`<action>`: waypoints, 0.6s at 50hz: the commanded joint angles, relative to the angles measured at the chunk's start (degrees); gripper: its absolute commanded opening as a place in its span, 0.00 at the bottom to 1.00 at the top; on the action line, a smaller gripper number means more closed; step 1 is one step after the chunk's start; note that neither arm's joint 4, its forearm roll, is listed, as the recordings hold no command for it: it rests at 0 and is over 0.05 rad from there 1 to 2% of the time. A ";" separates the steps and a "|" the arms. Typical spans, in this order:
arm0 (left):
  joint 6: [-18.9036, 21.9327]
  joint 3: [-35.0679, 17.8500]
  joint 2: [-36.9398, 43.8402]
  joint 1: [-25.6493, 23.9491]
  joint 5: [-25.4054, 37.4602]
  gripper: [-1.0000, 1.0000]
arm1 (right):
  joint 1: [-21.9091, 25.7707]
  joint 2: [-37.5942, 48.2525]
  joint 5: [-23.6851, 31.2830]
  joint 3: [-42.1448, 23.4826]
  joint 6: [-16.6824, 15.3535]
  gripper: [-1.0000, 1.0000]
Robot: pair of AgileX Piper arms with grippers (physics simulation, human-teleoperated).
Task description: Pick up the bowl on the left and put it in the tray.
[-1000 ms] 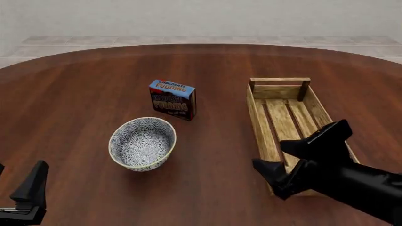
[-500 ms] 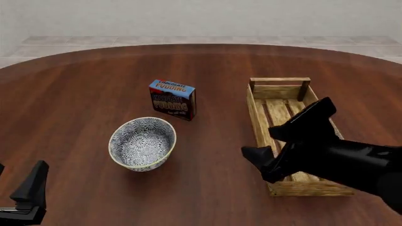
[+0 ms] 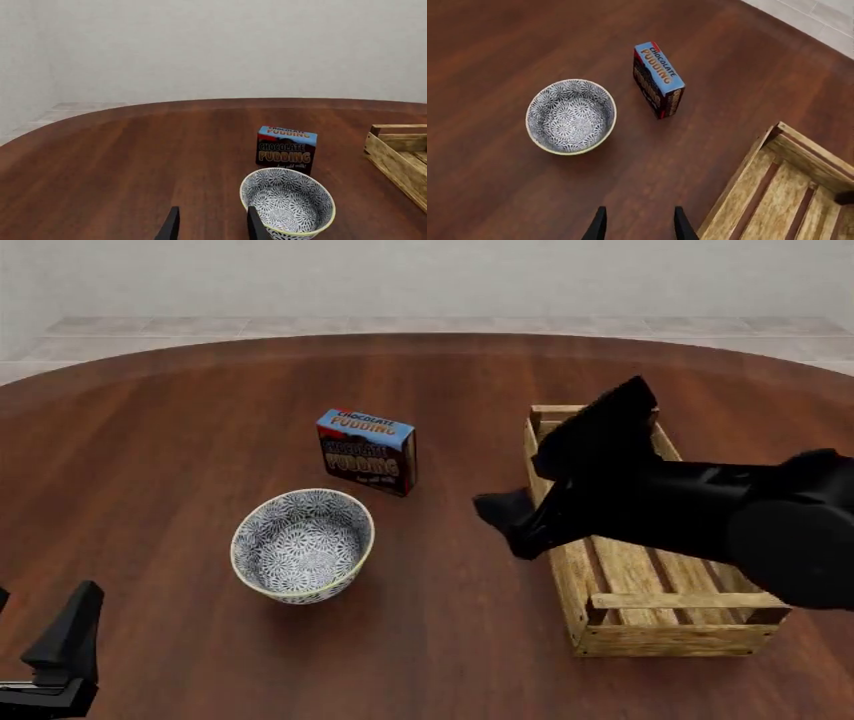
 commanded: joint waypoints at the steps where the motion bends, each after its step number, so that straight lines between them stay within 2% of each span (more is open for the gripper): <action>1: 0.00 0.00 0.00 0.00 0.00 1.00 | 1.37 2.28 0.93 -5.38 -0.95 1.00; 8: 0.00 0.00 0.00 0.00 0.00 1.00 | 0.75 4.36 0.15 -7.81 -2.17 1.00; 14: 0.00 0.00 0.00 0.00 0.00 1.00 | 0.67 6.21 -0.62 -9.20 -1.73 1.00; 15: 0.00 0.00 0.00 0.00 0.00 1.00 | 0.78 6.41 -0.73 -9.33 -1.96 1.00; 17: 0.00 0.00 0.00 0.00 0.00 1.00 | 0.46 6.68 -1.61 -9.27 -4.37 1.00; 18: 0.00 0.00 0.00 0.00 0.00 1.00 | 0.61 7.37 -1.37 -9.99 -2.76 1.00; 30: 0.00 0.00 0.00 0.00 0.00 1.00 | 0.34 12.53 -2.61 -12.87 -3.06 1.00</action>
